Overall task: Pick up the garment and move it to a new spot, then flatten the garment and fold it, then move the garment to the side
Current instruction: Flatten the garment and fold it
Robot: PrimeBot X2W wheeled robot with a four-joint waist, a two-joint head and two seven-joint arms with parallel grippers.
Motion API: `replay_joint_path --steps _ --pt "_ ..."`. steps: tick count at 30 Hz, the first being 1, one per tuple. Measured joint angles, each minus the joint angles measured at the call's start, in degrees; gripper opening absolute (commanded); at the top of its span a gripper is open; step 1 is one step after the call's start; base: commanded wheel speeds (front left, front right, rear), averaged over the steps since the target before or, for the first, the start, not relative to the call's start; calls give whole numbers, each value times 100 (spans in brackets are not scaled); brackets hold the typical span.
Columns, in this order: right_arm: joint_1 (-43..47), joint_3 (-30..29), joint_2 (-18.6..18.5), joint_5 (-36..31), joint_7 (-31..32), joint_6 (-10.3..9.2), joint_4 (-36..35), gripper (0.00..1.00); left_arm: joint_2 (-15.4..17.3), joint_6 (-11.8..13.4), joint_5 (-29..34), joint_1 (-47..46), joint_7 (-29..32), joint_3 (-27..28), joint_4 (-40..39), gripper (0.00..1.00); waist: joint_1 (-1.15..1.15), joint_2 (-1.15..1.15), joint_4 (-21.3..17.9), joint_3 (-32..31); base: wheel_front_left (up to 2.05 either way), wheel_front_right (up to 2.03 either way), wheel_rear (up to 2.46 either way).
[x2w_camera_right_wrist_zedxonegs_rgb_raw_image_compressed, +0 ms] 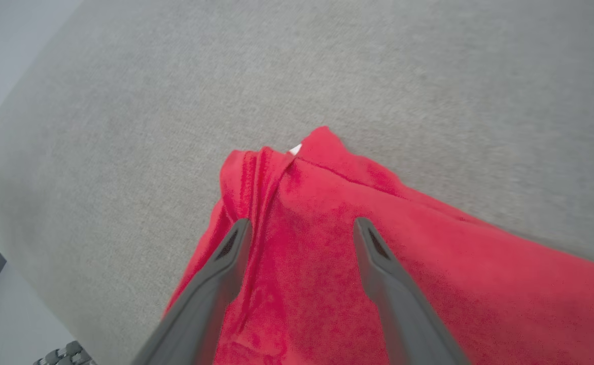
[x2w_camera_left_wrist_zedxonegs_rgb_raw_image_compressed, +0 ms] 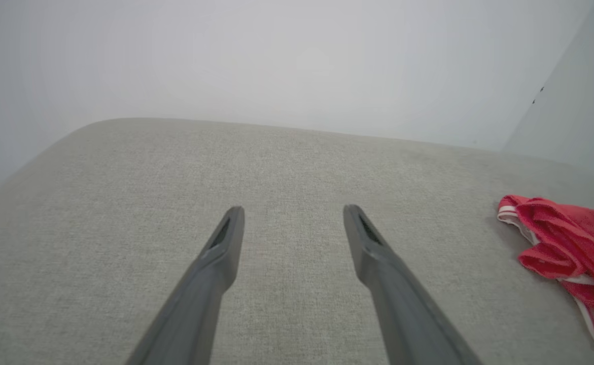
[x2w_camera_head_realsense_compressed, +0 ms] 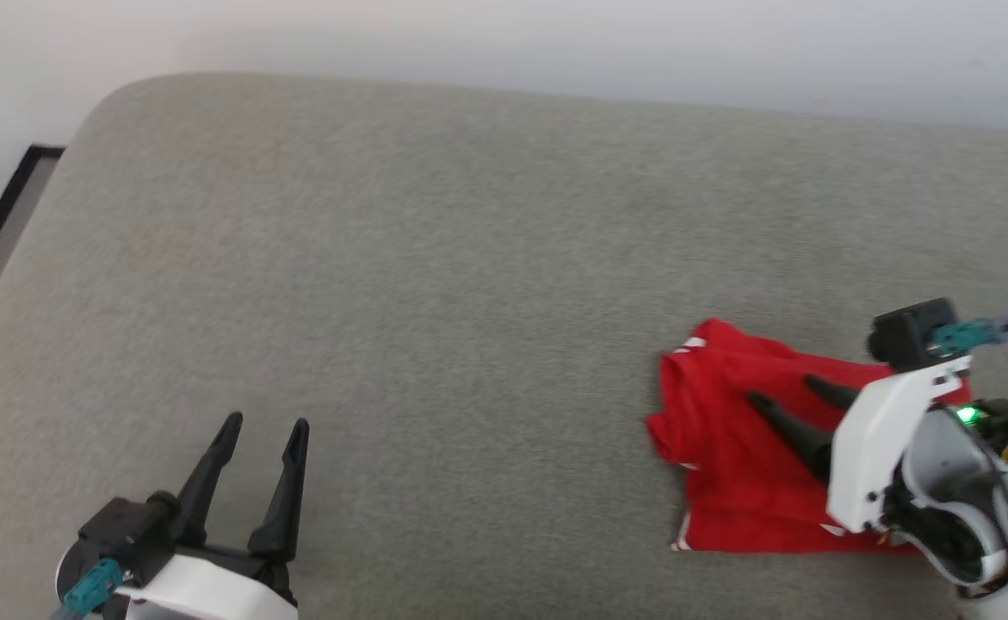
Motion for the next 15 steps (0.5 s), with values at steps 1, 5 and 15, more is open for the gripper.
replay_joint_path --steps 1,5,15 --pt "9 -68 -20 16 3 0 -38 100 -3 0 -36 36 0 13 10 100 0 0 -60 -30 0 0 0" --pt "8 -441 -85 24 -84 0 3 100 -41 0 -208 74 0 -40 156 100 0 0 -307 -143 0 0 0" --pt "-9 -981 -63 -190 -2004 0 1088 100 -185 0 -537 -58 0 -89 655 100 0 0 -720 -356 0 0 0"
